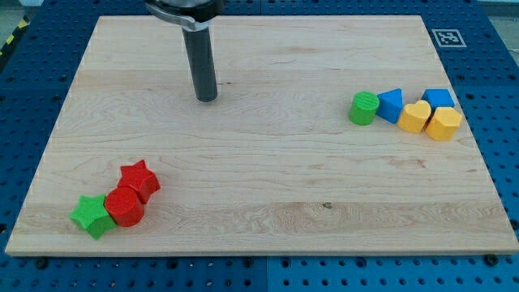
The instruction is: Place the arm close to the group blocks
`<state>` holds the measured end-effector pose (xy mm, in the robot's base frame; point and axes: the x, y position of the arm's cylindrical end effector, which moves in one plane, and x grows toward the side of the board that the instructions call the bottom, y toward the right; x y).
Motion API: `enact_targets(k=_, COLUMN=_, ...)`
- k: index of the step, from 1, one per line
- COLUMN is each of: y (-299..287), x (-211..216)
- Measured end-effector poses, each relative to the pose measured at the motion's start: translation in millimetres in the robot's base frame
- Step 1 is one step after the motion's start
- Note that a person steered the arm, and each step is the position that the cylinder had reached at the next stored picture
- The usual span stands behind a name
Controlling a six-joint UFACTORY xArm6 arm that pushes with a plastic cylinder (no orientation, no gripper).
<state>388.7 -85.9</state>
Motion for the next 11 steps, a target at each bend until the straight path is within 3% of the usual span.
enact_targets(k=2, y=0, x=-1)
enact_targets(k=3, y=22, x=-24)
enact_targets(k=4, y=87, x=-59)
enact_targets(k=6, y=106, x=12)
enact_targets(k=8, y=193, x=92)
enact_targets(k=9, y=255, x=87)
enact_targets(k=11, y=257, x=84)
